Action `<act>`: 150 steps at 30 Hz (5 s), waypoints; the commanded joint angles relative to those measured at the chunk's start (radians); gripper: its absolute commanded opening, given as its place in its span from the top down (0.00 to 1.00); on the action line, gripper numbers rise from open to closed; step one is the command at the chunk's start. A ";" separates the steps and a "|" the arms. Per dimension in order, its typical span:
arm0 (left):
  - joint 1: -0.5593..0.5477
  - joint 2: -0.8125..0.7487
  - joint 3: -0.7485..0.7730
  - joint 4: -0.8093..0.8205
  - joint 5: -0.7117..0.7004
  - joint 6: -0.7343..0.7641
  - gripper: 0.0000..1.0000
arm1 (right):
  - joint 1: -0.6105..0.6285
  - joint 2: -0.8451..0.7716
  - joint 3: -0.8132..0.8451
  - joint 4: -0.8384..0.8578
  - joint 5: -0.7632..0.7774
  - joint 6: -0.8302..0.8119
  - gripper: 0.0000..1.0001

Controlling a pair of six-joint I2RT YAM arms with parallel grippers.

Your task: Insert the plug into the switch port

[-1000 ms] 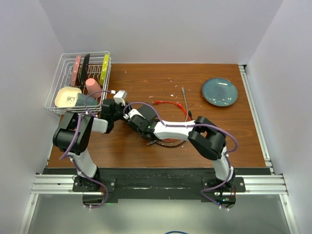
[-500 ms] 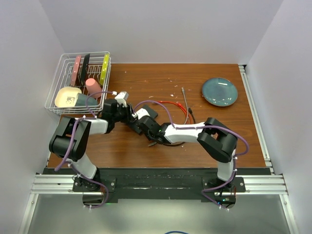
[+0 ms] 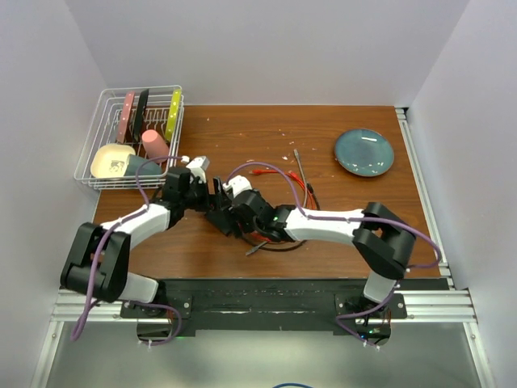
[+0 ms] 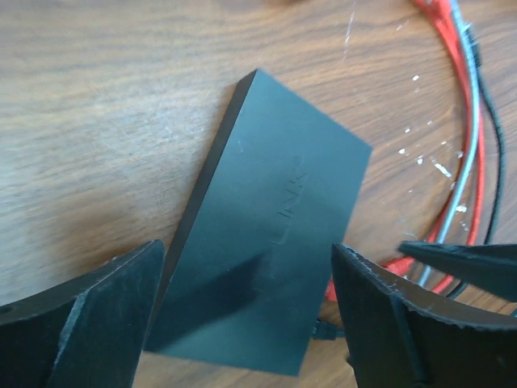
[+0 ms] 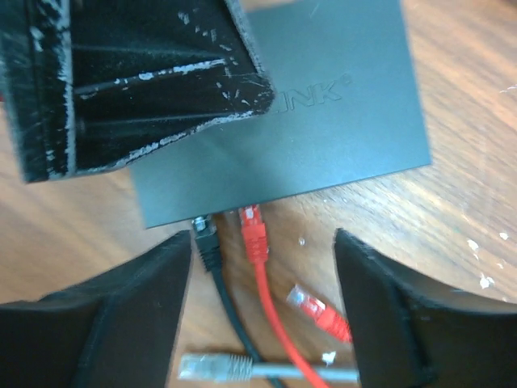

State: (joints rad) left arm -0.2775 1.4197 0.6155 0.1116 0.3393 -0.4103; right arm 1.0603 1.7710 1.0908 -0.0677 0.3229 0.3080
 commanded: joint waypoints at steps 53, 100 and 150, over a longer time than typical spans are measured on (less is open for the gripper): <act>-0.002 -0.446 0.099 -0.043 0.104 -0.114 0.00 | -0.500 -0.104 0.047 -0.118 0.034 0.051 0.36; -0.002 -0.334 0.090 0.016 0.122 -0.104 0.00 | -0.666 -0.073 0.406 -0.141 0.229 -0.047 1.00; -0.031 -0.288 0.084 0.059 0.202 -0.119 0.00 | -0.462 -0.367 -0.311 -0.402 -0.217 0.247 0.49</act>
State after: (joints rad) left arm -0.3035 1.1503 0.6933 0.1272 0.5255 -0.5156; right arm 0.5182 1.3937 0.7994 -0.4500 0.1081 0.4812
